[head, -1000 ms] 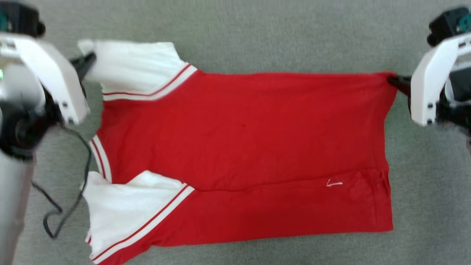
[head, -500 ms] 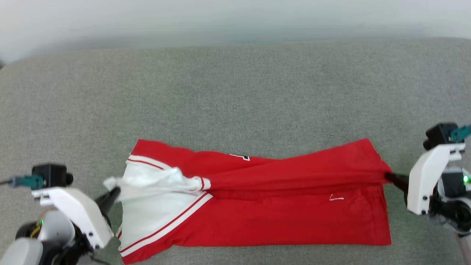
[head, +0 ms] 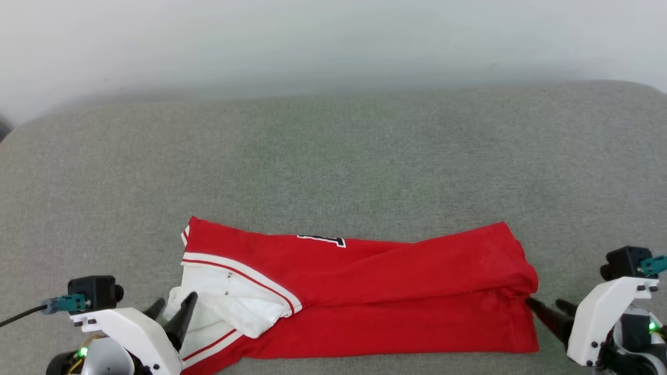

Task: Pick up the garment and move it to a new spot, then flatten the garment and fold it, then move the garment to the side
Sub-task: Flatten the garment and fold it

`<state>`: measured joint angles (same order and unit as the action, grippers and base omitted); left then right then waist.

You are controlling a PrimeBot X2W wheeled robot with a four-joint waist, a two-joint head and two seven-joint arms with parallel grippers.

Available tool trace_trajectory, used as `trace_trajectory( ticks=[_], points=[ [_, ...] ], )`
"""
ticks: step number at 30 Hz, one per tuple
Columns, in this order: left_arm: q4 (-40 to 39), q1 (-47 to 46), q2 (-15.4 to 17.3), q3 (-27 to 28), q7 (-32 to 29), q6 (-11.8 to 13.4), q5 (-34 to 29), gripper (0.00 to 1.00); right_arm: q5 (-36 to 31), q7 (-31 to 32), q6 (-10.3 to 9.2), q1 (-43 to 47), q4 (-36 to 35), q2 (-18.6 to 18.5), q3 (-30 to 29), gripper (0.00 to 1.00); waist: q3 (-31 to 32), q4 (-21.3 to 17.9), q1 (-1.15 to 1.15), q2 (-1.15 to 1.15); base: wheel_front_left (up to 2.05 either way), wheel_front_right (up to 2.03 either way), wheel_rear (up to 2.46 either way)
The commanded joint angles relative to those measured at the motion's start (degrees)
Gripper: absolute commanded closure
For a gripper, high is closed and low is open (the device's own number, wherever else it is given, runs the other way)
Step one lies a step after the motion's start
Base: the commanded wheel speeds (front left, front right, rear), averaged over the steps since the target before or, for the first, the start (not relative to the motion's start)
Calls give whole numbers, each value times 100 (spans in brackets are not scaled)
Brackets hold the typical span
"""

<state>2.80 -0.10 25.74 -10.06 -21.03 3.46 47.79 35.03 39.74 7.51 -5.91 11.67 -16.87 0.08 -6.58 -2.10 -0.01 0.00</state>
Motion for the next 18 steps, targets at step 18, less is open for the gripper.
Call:
trace_trajectory(
  ticks=[18],
  points=[
    [-771, -319, -531, -7, 3118, 667, -1921, 0, -726, 1476, -4, -404, -834, 191, -1240, 0, 386, 158, 1, 0, 0, 0, 0]
  ],
)
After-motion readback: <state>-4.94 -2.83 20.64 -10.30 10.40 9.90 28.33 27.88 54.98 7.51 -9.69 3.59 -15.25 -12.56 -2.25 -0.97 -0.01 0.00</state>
